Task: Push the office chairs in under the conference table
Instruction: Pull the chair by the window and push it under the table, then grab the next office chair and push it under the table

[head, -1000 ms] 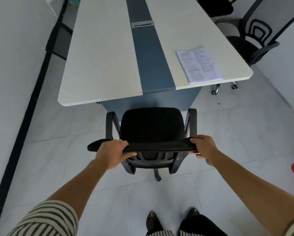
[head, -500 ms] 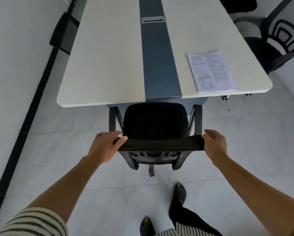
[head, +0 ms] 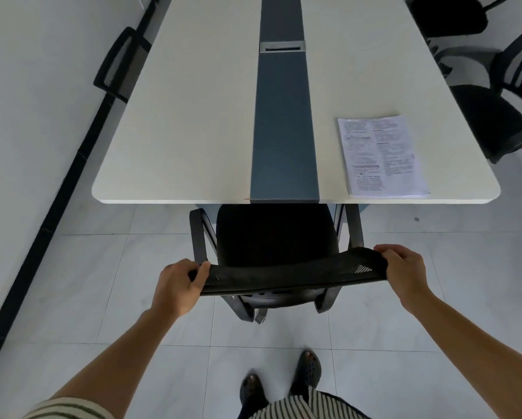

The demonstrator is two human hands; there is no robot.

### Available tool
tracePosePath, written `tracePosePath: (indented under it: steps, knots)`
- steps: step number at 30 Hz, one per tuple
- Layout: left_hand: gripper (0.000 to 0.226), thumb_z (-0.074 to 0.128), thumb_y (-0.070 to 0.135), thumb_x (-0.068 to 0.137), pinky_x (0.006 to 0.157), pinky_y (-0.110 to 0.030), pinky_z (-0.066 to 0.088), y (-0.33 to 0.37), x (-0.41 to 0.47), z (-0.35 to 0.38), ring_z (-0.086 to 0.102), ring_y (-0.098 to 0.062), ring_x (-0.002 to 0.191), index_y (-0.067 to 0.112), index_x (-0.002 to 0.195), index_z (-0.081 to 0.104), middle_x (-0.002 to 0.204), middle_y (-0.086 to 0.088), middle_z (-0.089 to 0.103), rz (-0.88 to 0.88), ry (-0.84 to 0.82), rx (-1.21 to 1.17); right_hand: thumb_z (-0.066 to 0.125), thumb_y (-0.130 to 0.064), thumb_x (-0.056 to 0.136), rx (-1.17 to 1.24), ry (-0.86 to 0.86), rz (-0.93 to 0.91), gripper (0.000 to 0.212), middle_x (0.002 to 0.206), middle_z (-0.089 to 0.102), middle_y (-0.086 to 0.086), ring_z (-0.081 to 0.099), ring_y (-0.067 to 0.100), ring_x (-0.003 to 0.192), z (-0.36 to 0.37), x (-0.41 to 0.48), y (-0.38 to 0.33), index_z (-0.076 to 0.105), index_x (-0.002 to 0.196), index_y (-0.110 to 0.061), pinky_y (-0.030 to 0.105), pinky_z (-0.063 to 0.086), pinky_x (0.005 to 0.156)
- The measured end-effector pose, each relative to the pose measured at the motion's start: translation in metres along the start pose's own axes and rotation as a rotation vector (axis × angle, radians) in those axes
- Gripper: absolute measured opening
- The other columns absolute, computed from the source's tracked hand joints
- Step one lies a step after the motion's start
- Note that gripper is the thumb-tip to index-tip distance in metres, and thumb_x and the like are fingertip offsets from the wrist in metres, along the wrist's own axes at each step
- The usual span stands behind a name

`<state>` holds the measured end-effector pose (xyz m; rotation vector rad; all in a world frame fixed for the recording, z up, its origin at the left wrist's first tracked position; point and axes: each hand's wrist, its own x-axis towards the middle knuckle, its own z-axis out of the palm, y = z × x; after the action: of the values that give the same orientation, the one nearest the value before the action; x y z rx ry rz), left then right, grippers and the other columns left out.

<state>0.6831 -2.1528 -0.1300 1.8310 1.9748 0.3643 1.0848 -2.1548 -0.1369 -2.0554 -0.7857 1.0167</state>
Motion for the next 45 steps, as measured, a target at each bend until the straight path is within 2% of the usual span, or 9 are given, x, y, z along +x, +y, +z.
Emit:
tracePosePath:
  steps: [9, 13, 19, 25, 28, 34, 38, 41, 45]
  knots:
    - [0.035, 0.043, 0.034, 0.093, 0.062, -0.031, 0.040, -0.024, 0.010, -0.017, 0.058, -0.024, 0.073, 0.013, 0.075, 0.066, 0.076, -0.004, 0.066, 0.009, -0.130, 0.234, 0.045, -0.016, 0.093, -0.076, -0.029, -0.056, 0.027, 0.094, 0.069, 0.009, 0.061, 0.026, 0.090, 0.017, -0.036, 0.011, 0.071, 0.098, -0.011, 0.026, 0.049, 0.064]
    - [0.022, 0.051, 0.034, 0.088, 0.067, -0.031, 0.044, -0.003, 0.011, -0.019, 0.062, -0.021, 0.077, 0.020, 0.082, 0.068, 0.081, 0.000, 0.072, 0.041, -0.171, 0.257, 0.052, -0.026, 0.094, -0.009, -0.025, -0.039, 0.019, 0.091, 0.068, 0.004, 0.064, 0.022, 0.085, 0.002, -0.060, 0.018, 0.065, 0.102, -0.014, 0.040, 0.056, 0.073]
    - [0.020, 0.057, 0.031, 0.090, 0.078, -0.020, 0.051, 0.111, -0.004, 0.002, 0.063, -0.001, 0.079, 0.020, 0.104, 0.066, 0.086, 0.012, 0.068, 0.246, -0.320, -0.120, 0.056, -0.023, 0.093, 0.125, 0.063, 0.036, 0.019, 0.090, 0.073, 0.008, 0.070, 0.026, 0.081, -0.071, -0.086, 0.040, 0.067, 0.099, -0.009, 0.033, 0.050, 0.063]
    - [0.016, 0.060, 0.027, 0.089, 0.076, -0.016, 0.054, 0.222, -0.031, 0.034, 0.067, -0.004, 0.081, 0.024, 0.103, 0.068, 0.087, 0.010, 0.072, 0.405, -0.404, -0.235, 0.058, -0.015, 0.091, 0.146, 0.150, 0.085, 0.010, 0.084, 0.073, 0.005, 0.071, 0.016, 0.073, -0.167, -0.103, 0.087, 0.068, 0.090, -0.014, 0.033, 0.051, 0.062]
    - [0.013, 0.061, 0.024, 0.088, 0.074, -0.010, 0.052, 0.269, -0.042, 0.058, 0.066, 0.001, 0.084, 0.026, 0.098, 0.069, 0.087, 0.013, 0.072, 0.369, -0.425, -0.273, 0.059, -0.013, 0.090, 0.160, 0.185, 0.134, 0.012, 0.080, 0.074, 0.003, 0.071, 0.011, 0.067, -0.219, -0.107, 0.122, 0.069, 0.086, -0.017, 0.036, 0.051, 0.062]
    - [0.013, 0.062, 0.016, 0.088, 0.087, -0.039, 0.055, 0.361, -0.061, 0.123, 0.070, -0.015, 0.086, 0.027, 0.089, 0.069, 0.085, -0.001, 0.075, 0.196, -0.606, -0.357, 0.059, -0.007, 0.090, 0.188, 0.271, 0.211, 0.015, 0.074, 0.075, 0.001, 0.071, 0.011, 0.065, -0.329, -0.103, 0.168, 0.070, 0.084, -0.014, 0.037, 0.051, 0.061]
    - [0.010, 0.063, 0.009, 0.087, 0.081, -0.032, 0.055, 0.412, -0.062, 0.157, 0.073, -0.014, 0.075, 0.015, 0.092, 0.070, 0.080, -0.002, 0.077, 0.139, -0.682, -0.440, 0.058, -0.006, 0.090, 0.228, 0.339, 0.222, 0.016, 0.074, 0.076, -0.001, 0.071, 0.012, 0.065, -0.380, -0.083, 0.181, 0.070, 0.083, -0.014, 0.035, 0.051, 0.060]
    - [0.011, 0.061, -0.001, 0.086, 0.057, -0.019, 0.055, 0.452, -0.049, 0.176, 0.069, -0.023, 0.068, 0.005, 0.088, 0.069, 0.077, -0.016, 0.074, 0.078, -0.682, -0.515, 0.058, -0.007, 0.090, 0.255, 0.361, 0.244, 0.014, 0.075, 0.076, -0.001, 0.071, 0.011, 0.065, -0.406, -0.055, 0.186, 0.070, 0.086, -0.014, 0.034, 0.052, 0.059]
    - [0.015, 0.061, -0.001, 0.086, 0.067, -0.035, 0.052, 0.509, -0.010, 0.211, 0.069, -0.029, 0.073, 0.011, 0.084, 0.070, 0.071, -0.005, 0.076, 0.081, -0.683, -0.502, 0.059, -0.007, 0.090, 0.287, 0.397, 0.276, 0.014, 0.075, 0.076, 0.000, 0.071, 0.012, 0.066, -0.439, -0.006, 0.190, 0.071, 0.086, -0.013, 0.037, 0.052, 0.060]
